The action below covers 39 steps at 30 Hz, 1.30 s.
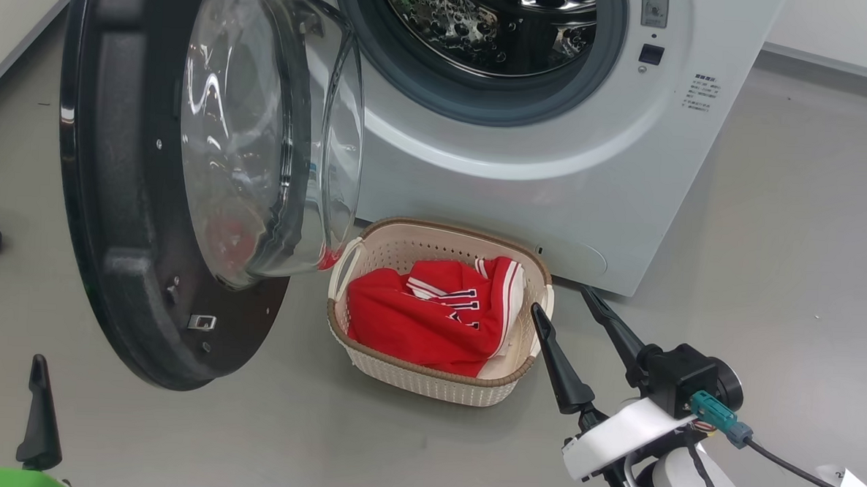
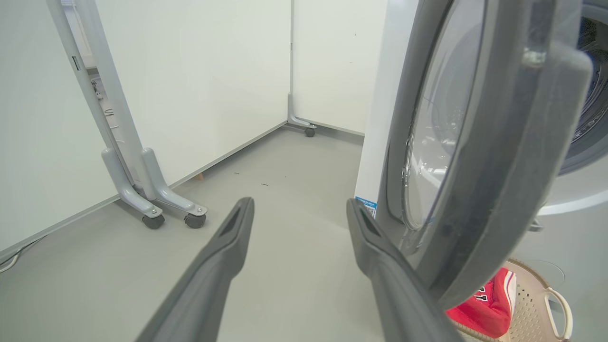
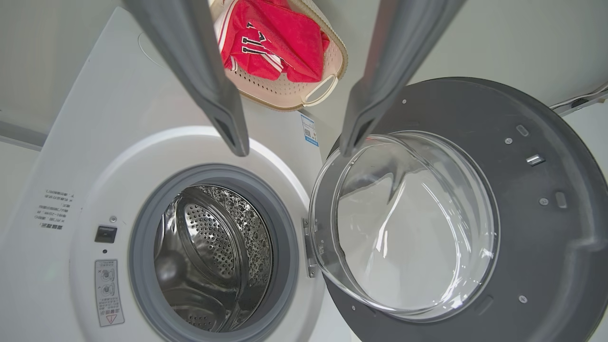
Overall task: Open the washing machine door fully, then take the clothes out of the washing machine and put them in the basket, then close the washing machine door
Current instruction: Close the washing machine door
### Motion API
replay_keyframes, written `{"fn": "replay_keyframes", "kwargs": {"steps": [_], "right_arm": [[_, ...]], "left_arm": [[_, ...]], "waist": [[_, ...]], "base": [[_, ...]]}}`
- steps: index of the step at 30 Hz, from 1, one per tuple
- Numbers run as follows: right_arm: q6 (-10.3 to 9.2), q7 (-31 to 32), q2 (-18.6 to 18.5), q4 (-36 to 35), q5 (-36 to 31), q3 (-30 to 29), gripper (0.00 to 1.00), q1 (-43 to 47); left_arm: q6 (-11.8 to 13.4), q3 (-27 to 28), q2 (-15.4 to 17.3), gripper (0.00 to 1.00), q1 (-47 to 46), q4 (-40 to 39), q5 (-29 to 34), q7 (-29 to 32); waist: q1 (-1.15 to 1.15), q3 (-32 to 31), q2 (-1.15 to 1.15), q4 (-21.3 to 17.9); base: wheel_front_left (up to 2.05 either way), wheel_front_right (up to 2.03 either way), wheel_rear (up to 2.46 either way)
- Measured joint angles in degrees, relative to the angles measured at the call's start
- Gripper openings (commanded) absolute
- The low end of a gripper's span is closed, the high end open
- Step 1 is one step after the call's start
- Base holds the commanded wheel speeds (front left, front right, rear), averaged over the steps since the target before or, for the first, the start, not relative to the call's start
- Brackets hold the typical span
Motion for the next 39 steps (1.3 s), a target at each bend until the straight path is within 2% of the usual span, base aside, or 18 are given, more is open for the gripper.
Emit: {"fn": "replay_keyframes", "kwargs": {"steps": [20, 21, 22, 23, 32, 39], "right_arm": [[-0.21, 0.0, 0.0, -0.2, 0.0, 0.0, 1.00, 0.0], [-0.21, 0.0, 0.0, -0.2, 0.0, 0.0, 1.00, 0.0], [-0.22, 0.0, 0.0, -0.2, 0.0, 0.0, 1.00, 0.0], [-0.22, 0.0, 0.0, -0.2, 0.0, 0.0, 1.00, 0.0], [-0.23, 0.0, 0.0, -0.2, 0.0, 0.0, 1.00, 0.0], [-0.23, 0.0, 0.0, -0.3, 0.0, 0.0, 1.00, 0.0]], "left_arm": [[0.0, -0.4, 0.0, 1.00, 0.0, 1.1, 0.0, -0.6], [0.0, -0.5, 0.0, 0.87, 0.0, 1.1, 0.0, -0.6], [0.0, -0.7, 0.0, 0.32, 0.0, 1.2, 0.0, -0.6], [0.0, -0.9, 0.0, 0.00, 0.0, 1.2, 0.0, -0.6], [0.0, -1.3, 0.9, 0.00, -0.2, 1.0, -1.1, -0.6], [0.0, -1.2, 1.4, 0.00, -3.1, -0.9, -7.3, 0.8]], "waist": [[0.00, 0.6, 0.00, 0.0], [0.00, 0.6, 0.00, 0.0], [0.00, 0.7, 0.00, 0.0], [0.00, 0.7, 0.00, 0.0], [0.00, 1.1, 0.00, 0.0], [0.00, 1.3, 0.00, 0.1]], "base": [[0.00, 0.00, 0.00], [0.00, 0.00, 0.00], [0.00, 0.00, 0.00], [0.00, 0.00, 0.00], [0.00, 0.00, 0.00], [0.00, 0.00, 0.00]]}}
